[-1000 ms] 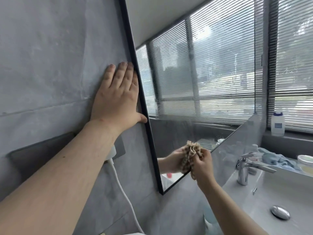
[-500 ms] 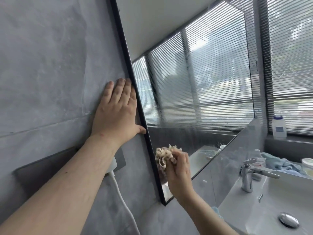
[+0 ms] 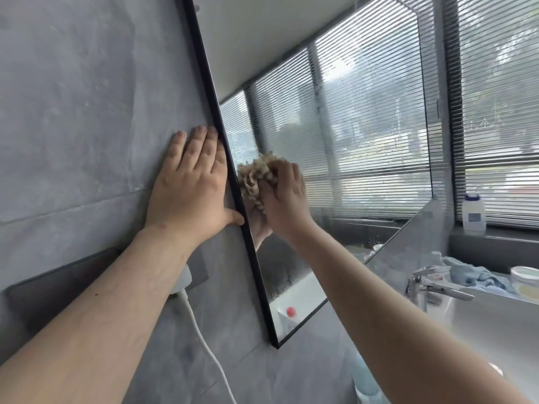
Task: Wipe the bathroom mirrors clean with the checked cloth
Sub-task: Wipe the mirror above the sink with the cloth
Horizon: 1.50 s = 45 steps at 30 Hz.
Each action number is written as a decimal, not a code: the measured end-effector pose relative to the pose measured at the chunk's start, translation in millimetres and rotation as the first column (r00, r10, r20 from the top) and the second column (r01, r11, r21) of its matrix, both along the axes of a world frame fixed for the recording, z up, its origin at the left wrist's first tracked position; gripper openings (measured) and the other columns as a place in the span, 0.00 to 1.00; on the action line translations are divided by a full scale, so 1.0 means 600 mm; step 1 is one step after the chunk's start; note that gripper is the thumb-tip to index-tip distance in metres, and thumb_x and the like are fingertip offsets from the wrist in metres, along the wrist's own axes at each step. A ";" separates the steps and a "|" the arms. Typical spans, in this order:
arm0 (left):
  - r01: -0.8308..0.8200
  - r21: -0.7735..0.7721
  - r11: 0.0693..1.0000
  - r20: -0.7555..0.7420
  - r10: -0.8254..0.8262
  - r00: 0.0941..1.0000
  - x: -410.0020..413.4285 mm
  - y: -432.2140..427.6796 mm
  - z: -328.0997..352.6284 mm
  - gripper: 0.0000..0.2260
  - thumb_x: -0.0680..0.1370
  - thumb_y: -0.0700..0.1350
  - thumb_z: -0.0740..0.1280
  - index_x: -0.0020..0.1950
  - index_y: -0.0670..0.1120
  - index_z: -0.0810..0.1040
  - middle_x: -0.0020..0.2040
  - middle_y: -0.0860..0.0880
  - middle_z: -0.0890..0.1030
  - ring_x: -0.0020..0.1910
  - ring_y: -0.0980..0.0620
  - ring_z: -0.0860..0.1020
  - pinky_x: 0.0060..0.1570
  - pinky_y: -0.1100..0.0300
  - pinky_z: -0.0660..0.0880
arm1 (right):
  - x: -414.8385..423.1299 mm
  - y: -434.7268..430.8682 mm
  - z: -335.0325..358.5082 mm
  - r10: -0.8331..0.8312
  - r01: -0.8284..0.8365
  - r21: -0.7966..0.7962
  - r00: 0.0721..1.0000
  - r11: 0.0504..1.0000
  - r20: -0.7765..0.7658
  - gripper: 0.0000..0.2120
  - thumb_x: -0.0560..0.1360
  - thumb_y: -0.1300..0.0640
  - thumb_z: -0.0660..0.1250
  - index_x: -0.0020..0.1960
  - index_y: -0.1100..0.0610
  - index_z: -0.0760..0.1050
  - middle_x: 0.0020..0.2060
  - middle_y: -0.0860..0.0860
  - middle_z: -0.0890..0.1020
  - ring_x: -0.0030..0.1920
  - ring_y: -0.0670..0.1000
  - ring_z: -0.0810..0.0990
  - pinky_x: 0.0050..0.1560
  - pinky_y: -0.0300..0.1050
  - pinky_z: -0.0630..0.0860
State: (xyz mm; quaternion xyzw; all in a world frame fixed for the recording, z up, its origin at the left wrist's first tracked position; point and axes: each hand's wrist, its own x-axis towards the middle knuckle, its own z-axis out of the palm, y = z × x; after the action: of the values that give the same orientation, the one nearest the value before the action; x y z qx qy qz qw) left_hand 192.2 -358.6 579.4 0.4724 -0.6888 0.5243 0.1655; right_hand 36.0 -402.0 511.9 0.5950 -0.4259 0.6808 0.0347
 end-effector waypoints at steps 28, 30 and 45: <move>0.025 0.046 0.999 -0.025 -0.024 0.999 -0.002 0.009 0.002 0.58 0.67 0.76 0.63 0.80 0.38 0.48 0.81 0.40 0.48 0.81 0.42 0.44 0.78 0.45 0.38 | 0.019 0.016 0.001 -0.030 0.029 0.034 0.999 0.999 0.032 0.14 0.78 0.61 0.60 0.63 0.58 0.68 0.54 0.48 0.68 0.60 0.54 0.69 0.63 0.50 0.65; 0.031 0.041 0.999 -0.026 -0.030 0.999 -0.002 0.008 0.002 0.58 0.66 0.76 0.63 0.80 0.38 0.48 0.81 0.40 0.48 0.81 0.42 0.45 0.78 0.45 0.38 | 0.022 0.012 0.007 -0.030 0.029 0.017 0.998 0.999 0.055 0.14 0.78 0.60 0.60 0.63 0.57 0.68 0.55 0.48 0.68 0.60 0.54 0.69 0.64 0.50 0.65; 0.008 0.018 1.000 -0.009 -0.008 1.000 -0.001 0.005 0.001 0.59 0.65 0.78 0.62 0.80 0.38 0.48 0.81 0.39 0.49 0.81 0.42 0.46 0.78 0.44 0.39 | 0.033 0.006 -0.219 -0.119 0.119 -0.018 0.993 0.993 0.016 0.14 0.78 0.50 0.55 0.62 0.50 0.64 0.57 0.50 0.72 0.56 0.46 0.66 0.59 0.46 0.65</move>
State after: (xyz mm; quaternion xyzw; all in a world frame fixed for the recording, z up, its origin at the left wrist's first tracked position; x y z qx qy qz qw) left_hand 191.5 -355.5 579.8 0.4733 -0.6947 0.5154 0.1664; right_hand 55.7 -398.7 380.8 0.5630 -0.4543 0.6860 0.0775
